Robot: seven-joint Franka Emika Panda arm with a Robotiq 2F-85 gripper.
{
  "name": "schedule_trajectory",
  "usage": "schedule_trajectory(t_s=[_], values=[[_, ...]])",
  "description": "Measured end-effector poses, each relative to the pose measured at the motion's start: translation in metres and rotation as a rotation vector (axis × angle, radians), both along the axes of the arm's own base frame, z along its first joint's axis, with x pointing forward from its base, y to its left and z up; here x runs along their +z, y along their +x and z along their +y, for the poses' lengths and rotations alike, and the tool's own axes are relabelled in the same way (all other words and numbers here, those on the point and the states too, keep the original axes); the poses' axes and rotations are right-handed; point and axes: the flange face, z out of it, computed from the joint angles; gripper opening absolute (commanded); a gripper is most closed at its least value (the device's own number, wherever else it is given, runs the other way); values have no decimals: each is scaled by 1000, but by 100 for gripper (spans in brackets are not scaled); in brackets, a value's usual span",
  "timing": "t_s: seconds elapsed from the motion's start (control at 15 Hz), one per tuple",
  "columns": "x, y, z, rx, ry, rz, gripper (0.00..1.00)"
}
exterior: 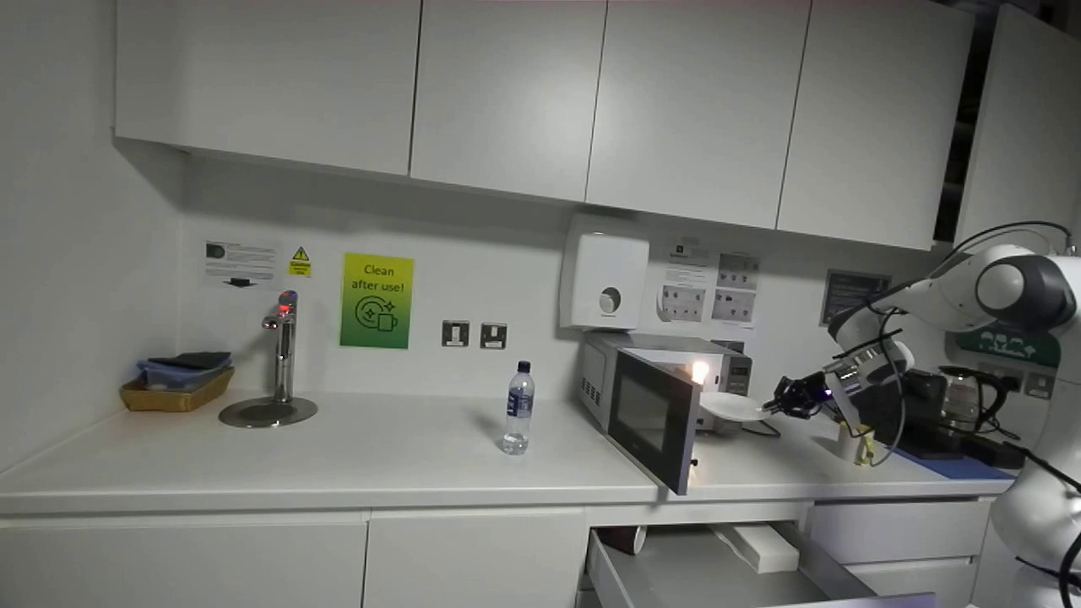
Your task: Move the white plate into the microwave
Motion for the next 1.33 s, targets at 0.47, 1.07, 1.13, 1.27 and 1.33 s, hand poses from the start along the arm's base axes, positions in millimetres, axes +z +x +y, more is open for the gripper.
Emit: schedule_trajectory(t_s=[0.47, 1.07, 1.13, 1.27, 1.33], values=[[17, 17, 41, -1, -39, 119, 1], [34, 41, 77, -133, -202, 167, 1], [35, 41, 78, -133, -204, 167, 1], [34, 42, 80, -131, -204, 168, 4], [32, 42, 80, -130, -204, 173, 4]])
